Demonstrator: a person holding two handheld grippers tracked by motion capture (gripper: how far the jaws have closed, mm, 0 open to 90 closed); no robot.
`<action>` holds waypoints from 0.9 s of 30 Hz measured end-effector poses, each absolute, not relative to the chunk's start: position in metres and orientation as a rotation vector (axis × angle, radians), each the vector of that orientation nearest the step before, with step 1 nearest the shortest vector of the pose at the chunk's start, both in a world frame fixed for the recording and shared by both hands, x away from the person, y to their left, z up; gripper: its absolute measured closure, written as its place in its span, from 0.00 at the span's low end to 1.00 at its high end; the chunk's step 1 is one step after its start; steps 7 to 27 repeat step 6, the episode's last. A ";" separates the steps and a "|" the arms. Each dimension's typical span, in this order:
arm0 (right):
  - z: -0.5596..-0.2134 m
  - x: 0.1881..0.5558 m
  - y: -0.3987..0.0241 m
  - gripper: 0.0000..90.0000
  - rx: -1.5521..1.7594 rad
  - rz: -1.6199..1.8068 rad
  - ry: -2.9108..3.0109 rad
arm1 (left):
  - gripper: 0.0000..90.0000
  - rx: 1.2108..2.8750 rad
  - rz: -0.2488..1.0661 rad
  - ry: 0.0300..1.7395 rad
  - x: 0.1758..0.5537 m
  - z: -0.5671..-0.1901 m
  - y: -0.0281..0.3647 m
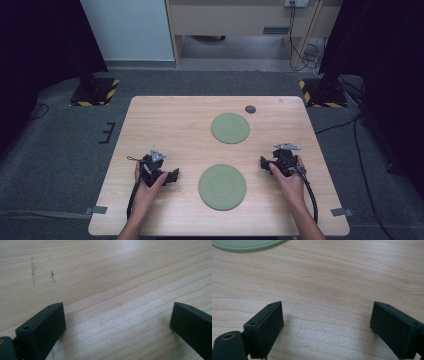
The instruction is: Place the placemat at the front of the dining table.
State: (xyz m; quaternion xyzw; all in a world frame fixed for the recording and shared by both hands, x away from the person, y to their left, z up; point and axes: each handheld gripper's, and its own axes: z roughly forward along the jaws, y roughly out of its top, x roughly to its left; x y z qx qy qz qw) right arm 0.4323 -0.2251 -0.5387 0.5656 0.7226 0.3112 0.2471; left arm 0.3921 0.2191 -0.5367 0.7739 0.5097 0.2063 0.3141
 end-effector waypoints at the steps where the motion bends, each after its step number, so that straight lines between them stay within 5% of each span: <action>1: -0.539 0.433 -0.225 0.08 1.544 0.847 1.976 | 0.00 2.040 0.544 1.344 0.392 -0.537 0.219; 3: -0.540 0.433 -0.226 0.00 1.555 0.826 1.997 | 0.00 2.040 0.544 1.344 0.392 -0.537 0.219; 27: -0.540 0.432 -0.226 0.00 1.576 0.820 1.978 | 0.00 2.040 0.544 1.344 0.392 -0.537 0.219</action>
